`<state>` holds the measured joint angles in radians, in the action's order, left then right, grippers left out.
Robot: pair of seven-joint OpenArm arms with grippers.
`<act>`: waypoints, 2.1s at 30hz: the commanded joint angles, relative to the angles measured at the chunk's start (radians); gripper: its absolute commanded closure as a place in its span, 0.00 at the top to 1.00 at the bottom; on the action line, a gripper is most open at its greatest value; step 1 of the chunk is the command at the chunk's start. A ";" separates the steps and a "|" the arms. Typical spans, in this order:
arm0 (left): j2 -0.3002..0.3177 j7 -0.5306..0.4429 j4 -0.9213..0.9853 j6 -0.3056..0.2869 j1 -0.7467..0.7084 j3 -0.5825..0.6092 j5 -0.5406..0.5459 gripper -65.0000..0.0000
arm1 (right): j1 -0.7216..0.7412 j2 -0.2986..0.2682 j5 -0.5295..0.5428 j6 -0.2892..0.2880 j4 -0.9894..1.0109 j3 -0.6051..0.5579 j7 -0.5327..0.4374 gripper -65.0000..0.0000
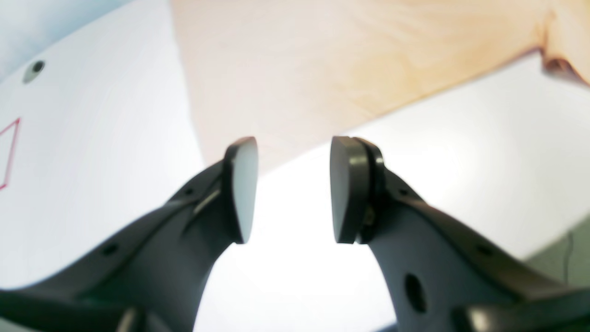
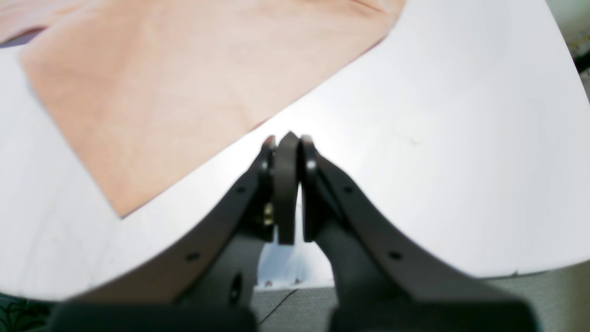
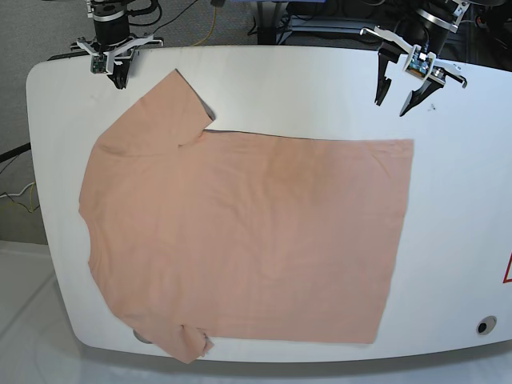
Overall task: Fold the T-shirt properly
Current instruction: 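Lower both open grippers toward the shirt's shoulder corners, then grasp the shoulder edge near the sleeve with the right gripper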
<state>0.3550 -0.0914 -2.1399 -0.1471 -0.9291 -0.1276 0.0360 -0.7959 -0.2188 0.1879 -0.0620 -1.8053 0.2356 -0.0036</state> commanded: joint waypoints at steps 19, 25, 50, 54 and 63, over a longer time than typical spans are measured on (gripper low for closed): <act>-0.065 0.069 0.087 -0.075 0.203 -0.010 0.079 0.41 | 0.141 -0.010 -0.016 0.021 -0.032 0.033 0.099 0.13; -0.062 0.116 0.061 -0.058 0.205 -0.008 0.051 0.41 | 0.112 -0.004 0.044 -0.063 -0.052 0.032 0.133 0.37; -0.035 0.224 0.083 -0.055 0.276 0.011 -0.027 0.46 | 0.077 0.000 0.086 -0.100 -0.033 0.016 0.181 0.39; -0.034 0.228 0.091 -0.057 0.279 0.018 -0.019 0.45 | 0.085 -0.001 0.066 -0.107 -0.011 0.014 0.187 0.38; -0.032 0.241 0.100 -0.057 0.286 0.026 -0.008 0.43 | 0.103 -0.002 -0.036 -0.139 -0.020 0.011 0.273 0.38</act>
<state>0.3134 0.1711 -2.0277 -0.2108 -0.6476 -0.0975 0.0204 -0.6933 -0.2108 0.1612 -0.1886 -1.7935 0.2405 0.2649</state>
